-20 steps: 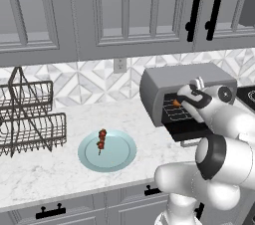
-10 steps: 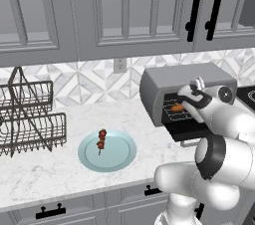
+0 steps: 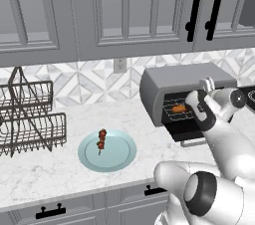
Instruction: Pick up the kebab skewer and baguette bread, and place them inside the toaster oven. Close the toaster oven door and start by setting the timer.
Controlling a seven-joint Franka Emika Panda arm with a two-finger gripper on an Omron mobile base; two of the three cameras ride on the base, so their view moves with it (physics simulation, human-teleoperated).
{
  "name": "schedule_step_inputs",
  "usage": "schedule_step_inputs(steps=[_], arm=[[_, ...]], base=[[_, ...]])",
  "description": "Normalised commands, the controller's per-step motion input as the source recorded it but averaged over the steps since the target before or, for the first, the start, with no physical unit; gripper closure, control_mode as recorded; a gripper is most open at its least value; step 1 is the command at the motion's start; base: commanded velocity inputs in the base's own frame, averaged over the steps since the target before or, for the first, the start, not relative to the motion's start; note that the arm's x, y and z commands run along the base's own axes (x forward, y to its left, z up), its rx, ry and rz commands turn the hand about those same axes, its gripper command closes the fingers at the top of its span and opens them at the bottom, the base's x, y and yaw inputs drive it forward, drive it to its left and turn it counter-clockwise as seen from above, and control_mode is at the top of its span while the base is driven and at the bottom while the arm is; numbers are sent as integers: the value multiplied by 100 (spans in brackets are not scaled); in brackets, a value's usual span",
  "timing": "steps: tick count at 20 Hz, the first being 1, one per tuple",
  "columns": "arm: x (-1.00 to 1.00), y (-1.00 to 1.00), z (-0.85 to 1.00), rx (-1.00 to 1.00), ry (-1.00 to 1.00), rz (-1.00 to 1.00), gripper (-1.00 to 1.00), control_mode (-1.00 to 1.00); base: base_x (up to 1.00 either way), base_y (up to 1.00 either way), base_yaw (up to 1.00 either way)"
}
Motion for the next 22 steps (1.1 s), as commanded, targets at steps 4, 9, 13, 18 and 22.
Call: schedule_step_inputs(steps=[4, 9, 13, 18, 22], arm=[[-35, 44, 74, -1, 24, 33, -100, -100], [-20, 91, 20, -1, 26, 56, -100, -100], [-68, 100, 0, -11, 13, 59, -100, -100], [-75, 100, -3, -24, 3, 48, -100, -100], [-20, 100, -24, -31, 2, 35, -100, -100]], base=[[0, 0, 0], [0, 0, 0], [0, 0, 0], [0, 0, 0], [0, 0, 0]])
